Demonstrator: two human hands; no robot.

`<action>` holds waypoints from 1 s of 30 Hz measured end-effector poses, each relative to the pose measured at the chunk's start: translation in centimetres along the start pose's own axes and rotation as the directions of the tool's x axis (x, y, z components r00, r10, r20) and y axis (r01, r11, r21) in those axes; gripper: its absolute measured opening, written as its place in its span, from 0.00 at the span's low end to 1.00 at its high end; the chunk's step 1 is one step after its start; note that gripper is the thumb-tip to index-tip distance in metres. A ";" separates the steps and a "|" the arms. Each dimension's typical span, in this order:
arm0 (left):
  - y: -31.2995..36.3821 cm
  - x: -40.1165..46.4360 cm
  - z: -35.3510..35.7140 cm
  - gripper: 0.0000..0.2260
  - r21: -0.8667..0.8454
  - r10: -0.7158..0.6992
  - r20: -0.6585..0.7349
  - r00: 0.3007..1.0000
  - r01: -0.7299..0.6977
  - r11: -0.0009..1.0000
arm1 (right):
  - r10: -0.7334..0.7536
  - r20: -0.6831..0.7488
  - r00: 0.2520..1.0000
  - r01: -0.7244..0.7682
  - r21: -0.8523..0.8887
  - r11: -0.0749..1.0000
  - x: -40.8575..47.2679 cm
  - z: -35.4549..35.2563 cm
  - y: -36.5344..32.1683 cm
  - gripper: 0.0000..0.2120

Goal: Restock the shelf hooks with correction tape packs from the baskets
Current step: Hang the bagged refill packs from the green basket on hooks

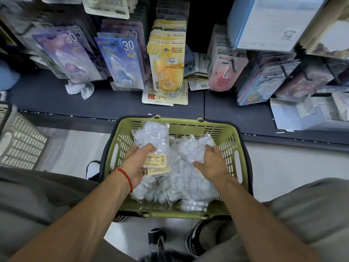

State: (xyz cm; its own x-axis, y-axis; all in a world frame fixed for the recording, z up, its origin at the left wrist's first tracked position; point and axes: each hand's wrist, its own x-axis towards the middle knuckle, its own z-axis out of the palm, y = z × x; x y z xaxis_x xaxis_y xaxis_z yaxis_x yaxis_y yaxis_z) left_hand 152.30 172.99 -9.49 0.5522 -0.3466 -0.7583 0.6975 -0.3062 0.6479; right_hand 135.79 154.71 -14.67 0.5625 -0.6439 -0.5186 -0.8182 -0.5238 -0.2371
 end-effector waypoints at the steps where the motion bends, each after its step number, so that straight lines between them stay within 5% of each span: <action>1: 0.1 -0.1 0.0 0.26 0.038 0.024 0.006 1.000 -0.024 0.999 | 0.009 -0.001 1.000 -0.009 0.011 1.000 0.2 -0.2 0.0 0.36; 5: 0.9 -1.1 0.5 0.17 0.222 0.157 0.028 0.987 -0.159 0.962 | 0.115 0.077 0.990 -0.136 0.403 0.905 -0.2 -4.0 0.7 0.16; 9: 2.5 -3.0 1.6 0.15 0.184 0.267 0.093 0.959 -0.280 0.942 | 0.098 0.017 0.995 -0.065 0.859 0.508 -3.3 -9.2 -0.7 0.20; 12: 4.6 -4.9 3.1 0.17 0.151 0.392 0.203 0.897 -0.424 0.893 | -0.030 -0.125 0.992 0.128 0.939 0.319 -5.9 -11.9 -2.9 0.16; 18: 11.8 -7.5 6.0 0.18 0.045 0.601 0.315 0.734 -0.644 0.764 | -0.095 -0.408 0.908 0.417 0.861 0.290 -8.0 -16.3 -8.4 0.21; 22: 17.2 -8.4 5.6 0.18 0.030 0.676 0.351 0.648 -0.729 0.684 | -0.124 -0.538 0.834 0.544 0.761 0.353 -8.1 -20.9 -11.8 0.14; 30: 23.4 -9.0 3.3 0.19 -0.029 0.833 0.286 0.474 -0.865 0.502 | -0.213 -0.625 0.751 0.656 0.668 0.352 -7.7 -27.4 -17.2 0.26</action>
State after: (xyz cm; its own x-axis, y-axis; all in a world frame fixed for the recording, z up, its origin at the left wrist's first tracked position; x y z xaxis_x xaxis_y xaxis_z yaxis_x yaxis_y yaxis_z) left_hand 162.15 166.03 12.76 0.7119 -0.6728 0.2013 -0.1143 0.1718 0.9785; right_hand 148.77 153.42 15.87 0.6714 -0.7203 0.1746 0.0012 -0.2344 -0.9721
